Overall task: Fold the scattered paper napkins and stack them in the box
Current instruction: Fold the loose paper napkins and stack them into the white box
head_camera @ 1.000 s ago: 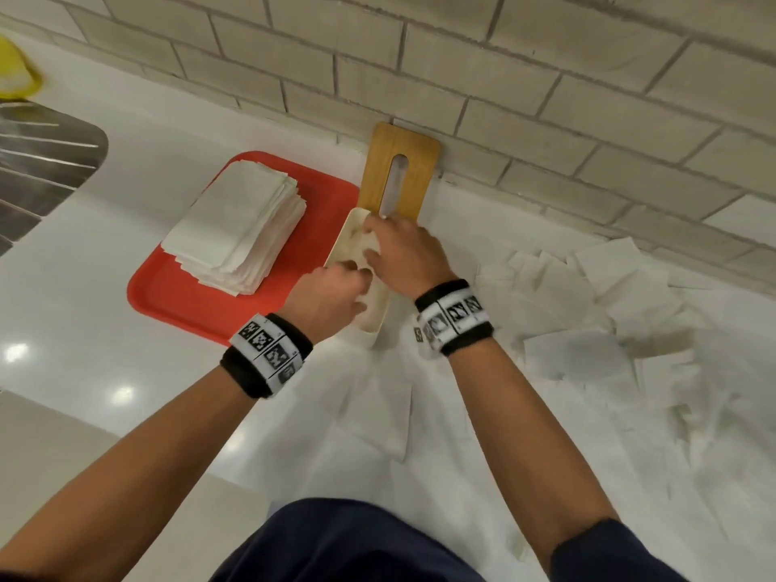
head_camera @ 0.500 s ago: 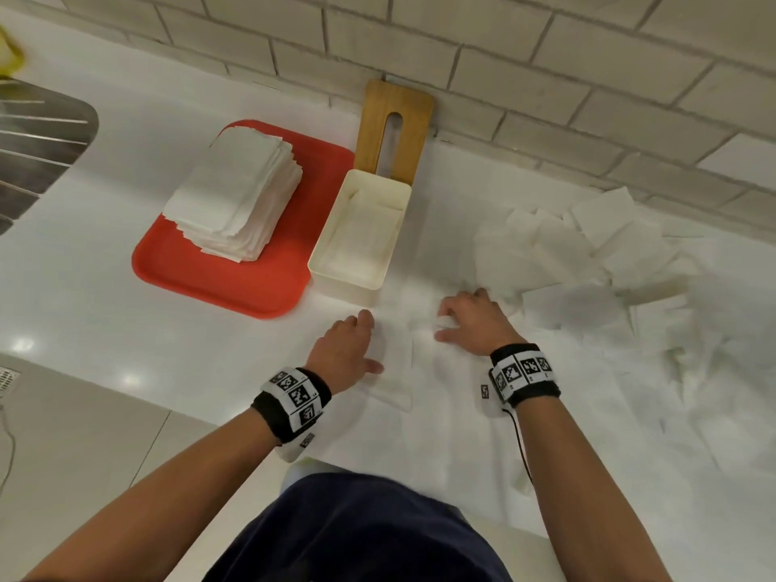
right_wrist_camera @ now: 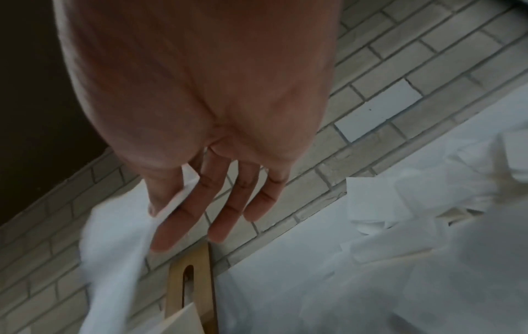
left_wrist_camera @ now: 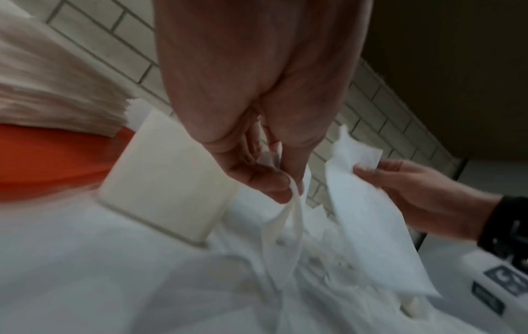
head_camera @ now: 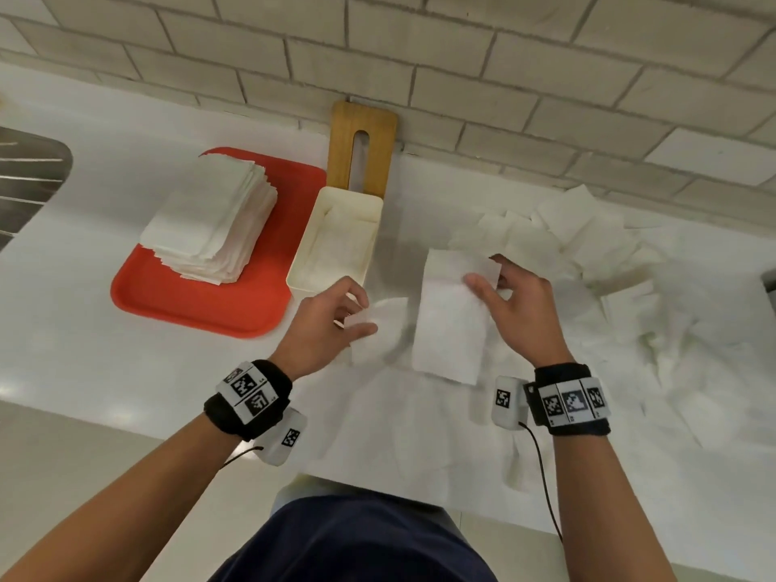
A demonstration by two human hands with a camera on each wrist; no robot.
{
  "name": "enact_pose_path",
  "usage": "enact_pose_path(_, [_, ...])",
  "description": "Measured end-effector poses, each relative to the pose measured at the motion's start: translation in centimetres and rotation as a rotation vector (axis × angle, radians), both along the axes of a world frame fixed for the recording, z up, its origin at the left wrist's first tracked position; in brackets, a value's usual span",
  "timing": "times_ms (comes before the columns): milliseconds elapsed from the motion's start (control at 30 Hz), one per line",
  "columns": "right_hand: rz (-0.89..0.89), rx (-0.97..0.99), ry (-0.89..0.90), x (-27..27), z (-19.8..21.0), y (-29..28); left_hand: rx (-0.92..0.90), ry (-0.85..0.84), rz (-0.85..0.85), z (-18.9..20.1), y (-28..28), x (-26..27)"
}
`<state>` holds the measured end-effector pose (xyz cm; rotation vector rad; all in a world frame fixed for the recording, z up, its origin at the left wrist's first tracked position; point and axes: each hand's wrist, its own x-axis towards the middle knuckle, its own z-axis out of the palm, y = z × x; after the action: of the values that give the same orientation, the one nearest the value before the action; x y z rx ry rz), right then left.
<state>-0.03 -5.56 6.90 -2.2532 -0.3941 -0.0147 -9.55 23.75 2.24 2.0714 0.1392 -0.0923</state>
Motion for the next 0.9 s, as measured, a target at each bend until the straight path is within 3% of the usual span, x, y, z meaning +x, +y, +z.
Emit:
enact_pose_path(167, [0.121, 0.34, 0.194, -3.2, 4.6, 0.1, -0.092, -0.126, 0.025, 4.9, -1.1, 2.1])
enact_pose_path(267, [0.208, 0.414, 0.257, -4.7, 5.2, 0.8, -0.17, -0.146, 0.032, 6.5, -1.8, 3.3])
enact_pose_path(367, [0.129, 0.424, 0.195, -4.6, 3.3, 2.3, -0.222, -0.157, 0.005, 7.6, -2.8, 4.1])
enact_pose_path(467, [0.001, 0.571, 0.212, -4.4, 2.0, 3.7, -0.208, -0.214, -0.042, 7.6, -3.6, 4.5])
enact_pose_path(800, [-0.187, 0.734, 0.189, -4.4, 2.1, 5.3, -0.095, -0.328, -0.067, 8.5, -4.8, 4.2])
enact_pose_path(900, [-0.233, 0.768, 0.181, -4.4, 2.3, 5.7, -0.272, -0.267, -0.01, 8.9, -5.3, 3.6])
